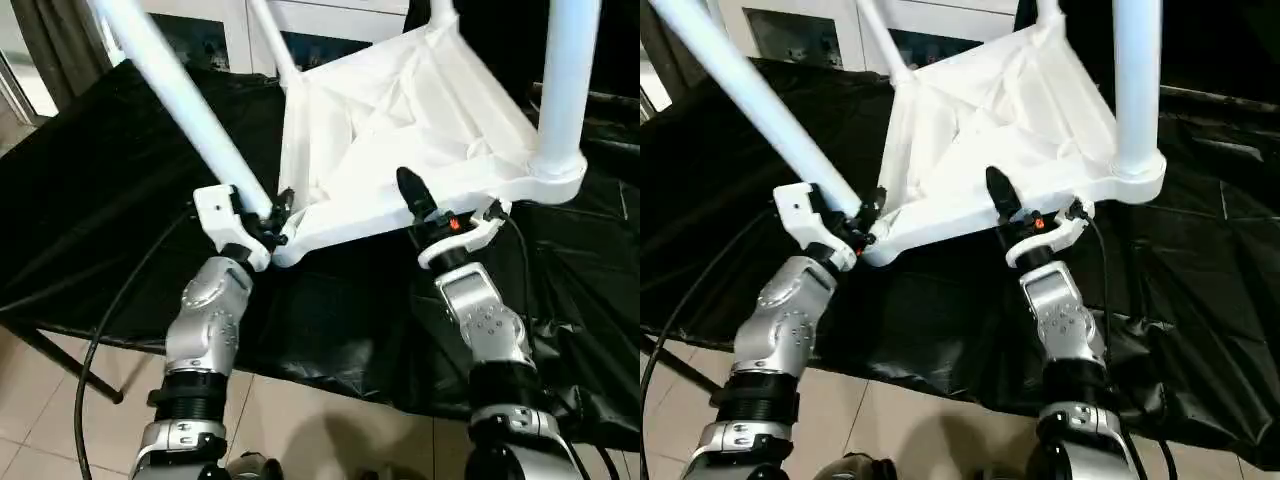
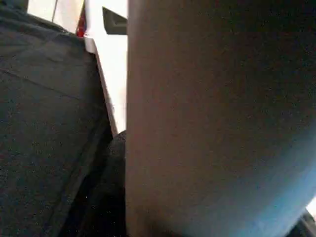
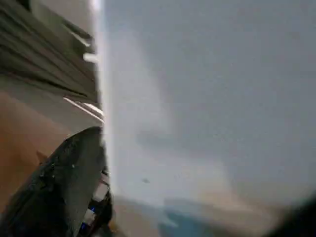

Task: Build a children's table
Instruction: Flip table

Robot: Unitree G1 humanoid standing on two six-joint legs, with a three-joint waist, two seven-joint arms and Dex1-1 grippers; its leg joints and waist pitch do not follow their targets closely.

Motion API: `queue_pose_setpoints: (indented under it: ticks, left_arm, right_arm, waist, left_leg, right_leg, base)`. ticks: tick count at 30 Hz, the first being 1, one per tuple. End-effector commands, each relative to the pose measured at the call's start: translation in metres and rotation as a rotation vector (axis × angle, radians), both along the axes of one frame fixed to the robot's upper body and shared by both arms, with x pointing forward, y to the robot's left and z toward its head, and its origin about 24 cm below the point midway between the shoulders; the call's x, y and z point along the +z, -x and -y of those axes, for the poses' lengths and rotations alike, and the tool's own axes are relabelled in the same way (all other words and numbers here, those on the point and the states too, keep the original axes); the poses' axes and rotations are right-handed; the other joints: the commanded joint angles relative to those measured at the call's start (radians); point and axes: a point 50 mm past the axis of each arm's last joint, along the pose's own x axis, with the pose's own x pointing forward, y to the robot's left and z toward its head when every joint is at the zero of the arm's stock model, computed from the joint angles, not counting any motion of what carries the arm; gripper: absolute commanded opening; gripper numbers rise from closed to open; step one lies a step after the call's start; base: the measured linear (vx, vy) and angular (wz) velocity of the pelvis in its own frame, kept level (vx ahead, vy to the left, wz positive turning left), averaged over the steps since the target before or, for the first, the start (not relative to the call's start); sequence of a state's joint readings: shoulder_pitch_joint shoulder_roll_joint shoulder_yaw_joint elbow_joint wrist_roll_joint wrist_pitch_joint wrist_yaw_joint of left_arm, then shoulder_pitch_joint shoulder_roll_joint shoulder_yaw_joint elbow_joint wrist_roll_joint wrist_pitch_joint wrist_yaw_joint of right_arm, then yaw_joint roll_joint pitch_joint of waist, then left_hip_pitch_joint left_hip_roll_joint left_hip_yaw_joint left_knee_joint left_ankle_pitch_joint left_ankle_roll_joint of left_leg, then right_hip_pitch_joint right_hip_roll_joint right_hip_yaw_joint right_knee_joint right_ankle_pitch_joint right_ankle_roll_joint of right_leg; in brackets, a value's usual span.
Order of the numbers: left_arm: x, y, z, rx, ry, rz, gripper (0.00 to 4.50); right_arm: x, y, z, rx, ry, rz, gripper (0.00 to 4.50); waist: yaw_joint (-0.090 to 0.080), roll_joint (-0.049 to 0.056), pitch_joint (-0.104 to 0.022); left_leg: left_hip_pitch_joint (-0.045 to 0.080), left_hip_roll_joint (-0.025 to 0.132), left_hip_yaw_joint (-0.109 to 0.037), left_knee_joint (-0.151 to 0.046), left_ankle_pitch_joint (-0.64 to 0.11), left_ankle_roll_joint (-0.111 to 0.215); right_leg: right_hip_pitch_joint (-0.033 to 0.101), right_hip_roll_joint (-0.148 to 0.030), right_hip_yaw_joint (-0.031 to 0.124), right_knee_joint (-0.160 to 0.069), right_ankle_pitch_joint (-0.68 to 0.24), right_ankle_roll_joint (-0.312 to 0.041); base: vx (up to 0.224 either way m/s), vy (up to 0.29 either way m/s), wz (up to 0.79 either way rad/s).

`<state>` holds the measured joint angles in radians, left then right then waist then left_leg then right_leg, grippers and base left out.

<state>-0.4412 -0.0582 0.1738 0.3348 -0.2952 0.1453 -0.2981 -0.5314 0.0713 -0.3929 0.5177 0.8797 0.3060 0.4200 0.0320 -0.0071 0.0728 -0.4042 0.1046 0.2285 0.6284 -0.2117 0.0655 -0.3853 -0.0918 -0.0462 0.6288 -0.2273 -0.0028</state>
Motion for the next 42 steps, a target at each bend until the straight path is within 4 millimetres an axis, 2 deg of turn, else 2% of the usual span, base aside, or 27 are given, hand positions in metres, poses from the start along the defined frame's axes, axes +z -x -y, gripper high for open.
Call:
queue_pose_setpoints:
  ticks: [1,2,3,6,7,9,13,14,16,18,19,22,28,34,36,39,42]
  left_arm:
    - [0.011,0.002,0.012,-0.033,0.043,0.053,2.04]
    - [0.011,0.002,0.012,-0.036,0.037,0.055,2.04]
    - [0.011,0.002,0.013,-0.036,0.035,0.056,2.04]
    - [0.010,0.003,0.014,-0.038,0.032,0.060,2.04]
    - [0.010,0.004,0.014,-0.038,0.032,0.061,2.04]
    - [0.010,0.004,0.015,-0.039,0.036,0.060,2.04]
    - [0.009,0.005,0.017,-0.041,0.042,0.060,2.04]
    - [0.009,0.006,0.017,-0.042,0.042,0.060,2.04]
    - [0.009,0.006,0.017,-0.043,0.044,0.059,2.04]
    - [0.008,0.007,0.017,-0.048,0.048,0.059,2.04]
    - [0.008,0.007,0.018,-0.049,0.050,0.058,2.04]
    - [0.008,0.007,0.019,-0.053,0.056,0.059,2.04]
    - [0.008,0.008,0.019,-0.055,0.062,0.058,2.04]
    - [0.007,0.007,0.018,-0.048,0.059,0.057,2.04]
    - [0.005,0.007,0.017,-0.038,0.051,0.042,2.60]
    - [0.003,0.009,0.015,-0.064,0.093,0.020,2.79]
    - [0.002,0.010,0.009,-0.040,0.087,0.016,3.18]
  right_arm:
    - [0.005,-0.006,0.005,-0.036,-0.054,-0.018,4.50]
    - [0.005,-0.007,0.007,-0.049,-0.072,-0.033,4.50]
    - [0.004,-0.007,0.008,-0.054,-0.078,-0.037,4.23]
    - [0.001,-0.007,0.012,-0.072,-0.098,-0.052,4.13]
    - [0.000,-0.007,0.014,-0.081,-0.109,-0.054,4.13]
    - [0.000,-0.007,0.017,-0.092,-0.119,-0.060,3.79]
    - [0.001,-0.008,0.019,-0.105,-0.132,-0.062,3.58]
    - [0.000,-0.008,0.019,-0.106,-0.135,-0.063,3.36]
    - [0.000,-0.008,0.019,-0.107,-0.133,-0.063,3.32]
    - [0.000,-0.007,0.019,-0.109,-0.132,-0.062,3.23]
    - [-0.001,-0.007,0.019,-0.110,-0.129,-0.065,2.95]
    - [-0.001,-0.006,0.019,-0.104,-0.118,-0.065,2.86]
    - [-0.002,-0.007,0.018,-0.096,-0.097,-0.067,2.31]
    - [-0.001,-0.007,0.017,-0.092,-0.069,-0.066,2.11]
    - [0.000,-0.008,0.019,-0.102,-0.058,-0.063,2.06]
    - [0.006,-0.009,0.027,-0.140,-0.014,-0.046,2.02]
    - [0.014,-0.010,0.039,-0.192,0.004,-0.030,1.98]
  waist:
    - [0.004,-0.012,-0.085]
    - [0.005,-0.012,-0.085]
    - [0.006,-0.012,-0.085]
    - [0.006,-0.013,-0.085]
    - [0.008,-0.009,-0.085]
    - [0.007,-0.011,-0.085]
    - [0.007,-0.010,-0.085]
    - [0.008,-0.006,-0.085]
    - [0.008,-0.004,-0.085]
    - [0.008,-0.006,-0.086]
    - [0.008,-0.006,-0.086]
    - [0.008,-0.008,-0.086]
    - [0.007,-0.010,-0.086]
    - [0.006,-0.010,-0.086]
    - [0.006,-0.010,-0.086]
    - [0.009,-0.010,-0.088]
    - [0.010,-0.012,-0.090]
  left_leg:
    - [0.037,0.136,-0.067,-0.077,0.025,0.087]
    - [0.037,0.137,-0.066,-0.076,0.026,0.089]
    - [0.038,0.137,-0.065,-0.076,0.028,0.089]
    - [0.036,0.135,-0.064,-0.075,0.020,0.088]
    - [0.036,0.136,-0.065,-0.075,0.014,0.086]
    - [0.037,0.137,-0.065,-0.077,0.013,0.083]
    - [0.038,0.137,-0.064,-0.077,0.011,0.078]
    - [0.038,0.136,-0.064,-0.077,0.009,0.075]
    - [0.037,0.136,-0.065,-0.077,0.008,0.074]
    - [0.037,0.136,-0.065,-0.077,0.015,0.074]
    - [0.037,0.136,-0.065,-0.076,0.015,0.076]
    - [0.037,0.136,-0.065,-0.076,0.015,0.078]
    - [0.037,0.136,-0.064,-0.076,0.008,0.076]
    - [0.037,0.136,-0.064,-0.075,0.018,0.082]
    - [0.036,0.135,-0.064,-0.075,0.022,0.086]
    - [0.038,0.134,-0.061,-0.073,0.027,0.073]
    - [0.036,0.133,-0.063,-0.069,0.063,0.100]
  right_leg:
    - [0.034,-0.096,0.047,-0.046,0.134,-0.296]
    - [0.034,-0.097,0.047,-0.046,0.134,-0.297]
    - [0.034,-0.097,0.047,-0.045,0.135,-0.297]
    - [0.035,-0.097,0.047,-0.046,0.127,-0.297]
    - [0.035,-0.099,0.047,-0.047,0.121,-0.297]
    - [0.034,-0.096,0.046,-0.046,0.120,-0.296]
    - [0.033,-0.096,0.045,-0.046,0.117,-0.296]
    - [0.032,-0.095,0.046,-0.047,0.119,-0.295]
    - [0.034,-0.095,0.045,-0.046,0.121,-0.296]
    - [0.034,-0.095,0.045,-0.045,0.136,-0.298]
    - [0.035,-0.095,0.045,-0.044,0.138,-0.298]
    - [0.035,-0.096,0.045,-0.044,0.137,-0.299]
    - [0.035,-0.096,0.046,-0.046,0.120,-0.297]
    - [0.034,-0.095,0.045,-0.045,0.126,-0.296]
    - [0.034,-0.095,0.045,-0.045,0.129,-0.296]
    - [0.034,-0.095,0.045,-0.042,0.135,-0.310]
    - [0.034,-0.094,0.044,-0.038,0.174,-0.306]
  base:
    - [0.000,0.000,0.00]
    - [0.000,0.000,0.00]
    - [0.000,0.000,0.00]
    - [0.000,0.000,0.00]
    - [0.000,0.000,0.00]
    - [0.000,0.000,0.00]
    - [0.000,0.000,0.00]
    - [0.000,0.000,0.00]
    - [0.000,0.000,0.00]
    - [0.000,0.000,0.00]
    - [0.000,0.000,0.00]
    - [0.000,0.000,0.00]
    - [0.000,0.000,0.00]
    - [0.000,0.000,0.00]
    - [0.000,0.000,0.00]
    - [0.000,0.000,0.00]
    - [0.000,0.000,0.00]
